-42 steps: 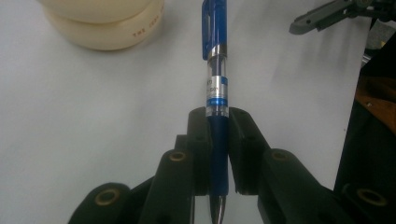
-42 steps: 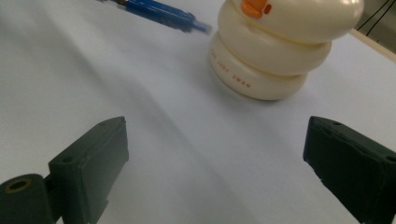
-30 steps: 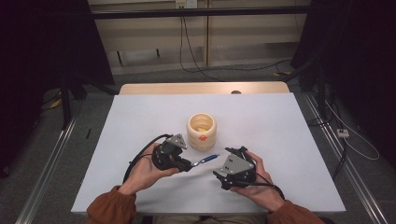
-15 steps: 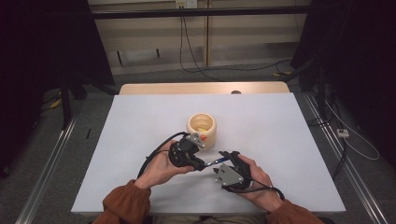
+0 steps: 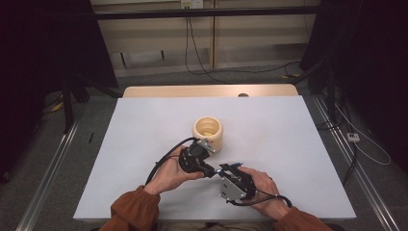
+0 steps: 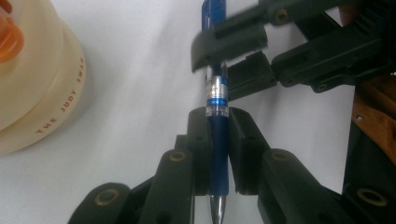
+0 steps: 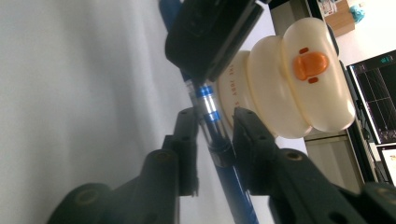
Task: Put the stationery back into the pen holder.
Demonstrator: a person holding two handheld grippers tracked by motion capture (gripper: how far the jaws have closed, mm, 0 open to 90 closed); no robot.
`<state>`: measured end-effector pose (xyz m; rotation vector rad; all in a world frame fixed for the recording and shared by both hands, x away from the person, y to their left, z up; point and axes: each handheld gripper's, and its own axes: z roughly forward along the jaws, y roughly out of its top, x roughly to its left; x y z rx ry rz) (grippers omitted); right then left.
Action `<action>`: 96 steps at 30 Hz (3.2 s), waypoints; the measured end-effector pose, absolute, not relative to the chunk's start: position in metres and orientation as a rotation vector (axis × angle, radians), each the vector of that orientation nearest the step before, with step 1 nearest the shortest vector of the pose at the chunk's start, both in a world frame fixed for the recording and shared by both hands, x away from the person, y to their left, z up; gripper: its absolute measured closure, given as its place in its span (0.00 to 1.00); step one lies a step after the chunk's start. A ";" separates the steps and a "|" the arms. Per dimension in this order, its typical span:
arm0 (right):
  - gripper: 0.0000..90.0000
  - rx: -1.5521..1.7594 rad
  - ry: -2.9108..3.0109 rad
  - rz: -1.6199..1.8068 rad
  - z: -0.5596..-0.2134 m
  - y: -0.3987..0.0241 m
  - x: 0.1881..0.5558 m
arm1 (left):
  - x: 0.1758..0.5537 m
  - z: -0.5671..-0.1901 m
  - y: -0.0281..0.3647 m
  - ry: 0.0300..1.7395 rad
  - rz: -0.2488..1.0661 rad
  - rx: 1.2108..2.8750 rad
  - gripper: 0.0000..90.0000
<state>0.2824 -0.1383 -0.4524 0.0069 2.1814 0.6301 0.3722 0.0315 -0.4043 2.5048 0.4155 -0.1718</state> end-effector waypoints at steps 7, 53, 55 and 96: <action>0.89 -0.060 2.197 0.595 -0.455 -0.140 0.283 | 0.373 -0.404 0.035 0.444 -0.155 2.463 0.87; 0.90 0.616 2.144 1.270 -0.399 -0.169 0.322 | 0.344 -0.422 0.159 0.746 0.268 2.073 0.08; 0.90 0.648 2.125 1.305 -0.395 -0.168 0.325 | 0.342 -0.424 0.165 0.768 0.290 2.049 0.08; 0.90 1.041 1.857 1.593 -0.394 -0.142 0.426 | 0.322 -0.446 0.201 0.852 0.321 2.003 0.08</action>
